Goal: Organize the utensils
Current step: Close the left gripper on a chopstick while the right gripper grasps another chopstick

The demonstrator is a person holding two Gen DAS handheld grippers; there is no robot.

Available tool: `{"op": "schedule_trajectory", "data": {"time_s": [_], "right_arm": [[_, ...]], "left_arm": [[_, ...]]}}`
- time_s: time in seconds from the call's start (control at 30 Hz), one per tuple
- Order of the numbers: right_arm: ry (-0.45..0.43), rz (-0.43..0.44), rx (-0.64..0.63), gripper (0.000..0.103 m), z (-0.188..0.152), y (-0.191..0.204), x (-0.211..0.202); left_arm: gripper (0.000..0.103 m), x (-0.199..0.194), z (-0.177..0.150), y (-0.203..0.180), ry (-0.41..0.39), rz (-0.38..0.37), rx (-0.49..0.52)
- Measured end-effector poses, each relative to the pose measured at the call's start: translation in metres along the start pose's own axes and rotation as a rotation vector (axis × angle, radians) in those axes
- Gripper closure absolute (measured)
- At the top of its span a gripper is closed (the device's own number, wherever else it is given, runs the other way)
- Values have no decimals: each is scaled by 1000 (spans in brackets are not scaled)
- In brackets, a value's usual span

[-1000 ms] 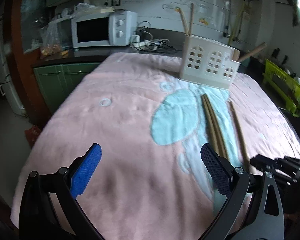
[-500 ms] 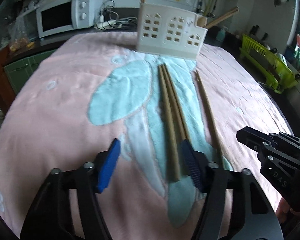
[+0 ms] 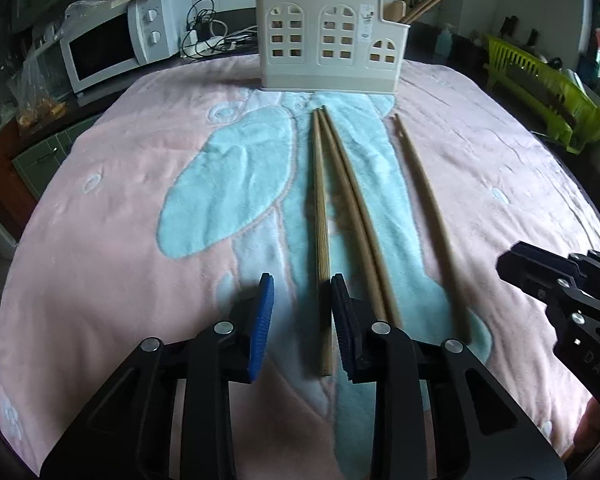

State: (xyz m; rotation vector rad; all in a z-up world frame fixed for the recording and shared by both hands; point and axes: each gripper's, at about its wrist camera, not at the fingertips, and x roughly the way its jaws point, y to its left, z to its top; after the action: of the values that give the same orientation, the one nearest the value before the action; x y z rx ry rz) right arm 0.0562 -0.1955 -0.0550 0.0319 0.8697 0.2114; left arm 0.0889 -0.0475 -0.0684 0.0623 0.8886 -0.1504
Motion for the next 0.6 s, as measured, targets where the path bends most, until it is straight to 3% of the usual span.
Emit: {"op": "schedule_trajectory", "data": {"time_s": [0.37,0.6], "right_arm": [[12,63,68,86,2,-6,6],[24,90,54,86,2,11,10]], "left_arm": [[74,0,-3,7,-11,-30,-27],[74,-1,-4,7,-13,-69,-32]]}}
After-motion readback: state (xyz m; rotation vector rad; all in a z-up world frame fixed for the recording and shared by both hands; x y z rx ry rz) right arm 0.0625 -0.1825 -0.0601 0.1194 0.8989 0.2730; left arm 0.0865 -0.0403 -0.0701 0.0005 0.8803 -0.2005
